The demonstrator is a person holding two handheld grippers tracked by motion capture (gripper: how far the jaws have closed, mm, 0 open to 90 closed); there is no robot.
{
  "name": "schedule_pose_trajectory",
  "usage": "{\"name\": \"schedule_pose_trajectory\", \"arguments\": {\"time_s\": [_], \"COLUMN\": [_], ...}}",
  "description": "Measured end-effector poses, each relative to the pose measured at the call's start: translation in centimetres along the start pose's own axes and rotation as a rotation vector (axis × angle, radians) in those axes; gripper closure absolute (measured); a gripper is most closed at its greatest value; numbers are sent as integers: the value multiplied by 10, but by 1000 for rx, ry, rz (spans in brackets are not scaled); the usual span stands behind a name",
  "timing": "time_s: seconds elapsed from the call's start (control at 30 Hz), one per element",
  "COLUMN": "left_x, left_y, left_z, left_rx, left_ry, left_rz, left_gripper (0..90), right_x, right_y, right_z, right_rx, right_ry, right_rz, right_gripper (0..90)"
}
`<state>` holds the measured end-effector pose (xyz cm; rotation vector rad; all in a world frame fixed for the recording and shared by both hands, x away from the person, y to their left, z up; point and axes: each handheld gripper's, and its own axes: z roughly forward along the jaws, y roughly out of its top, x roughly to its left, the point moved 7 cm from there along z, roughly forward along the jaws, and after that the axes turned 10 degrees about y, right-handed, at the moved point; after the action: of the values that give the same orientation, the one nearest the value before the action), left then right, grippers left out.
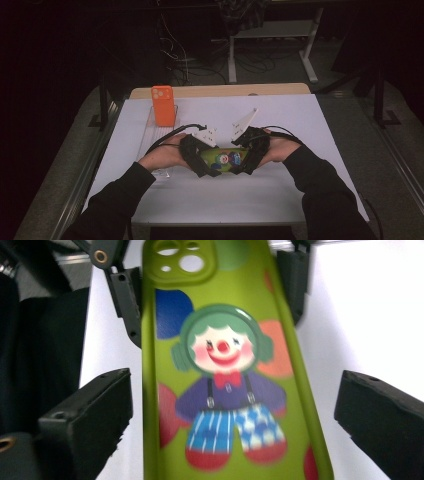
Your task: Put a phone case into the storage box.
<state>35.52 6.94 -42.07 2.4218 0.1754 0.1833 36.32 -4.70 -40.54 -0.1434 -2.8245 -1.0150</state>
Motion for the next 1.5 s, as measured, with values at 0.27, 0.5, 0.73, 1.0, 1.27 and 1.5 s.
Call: {"name": "schedule_pose_trajectory", "arguments": {"time_s": [0.27,0.5,0.73,1.0,1.27,1.5], "left_x": [2,6,12,16,18,15], "left_y": [-3,-7,-13,-21,-27,-28], "left_z": [-2,-2,2,5,8,11], "left_rx": [30,51,76,93,104,106], "left_ry": [99,174,252,296,304,298], "left_rz": [-74,-164,-256,-305,-328,-334], "left_gripper": [160,160,160,160,160,160], "right_x": [-11,-10,-11,-9,-12,-11], "right_y": [-25,-41,-58,-70,-79,-81], "right_z": [-17,-25,-24,-11,7,15], "right_rx": [-87,-182,-226,-270,-325,-292], "right_ry": [-107,-170,-251,-319,-358,-362], "right_rz": [126,284,355,442,484,473], "right_gripper": [7,3,3,0,0,0]}}
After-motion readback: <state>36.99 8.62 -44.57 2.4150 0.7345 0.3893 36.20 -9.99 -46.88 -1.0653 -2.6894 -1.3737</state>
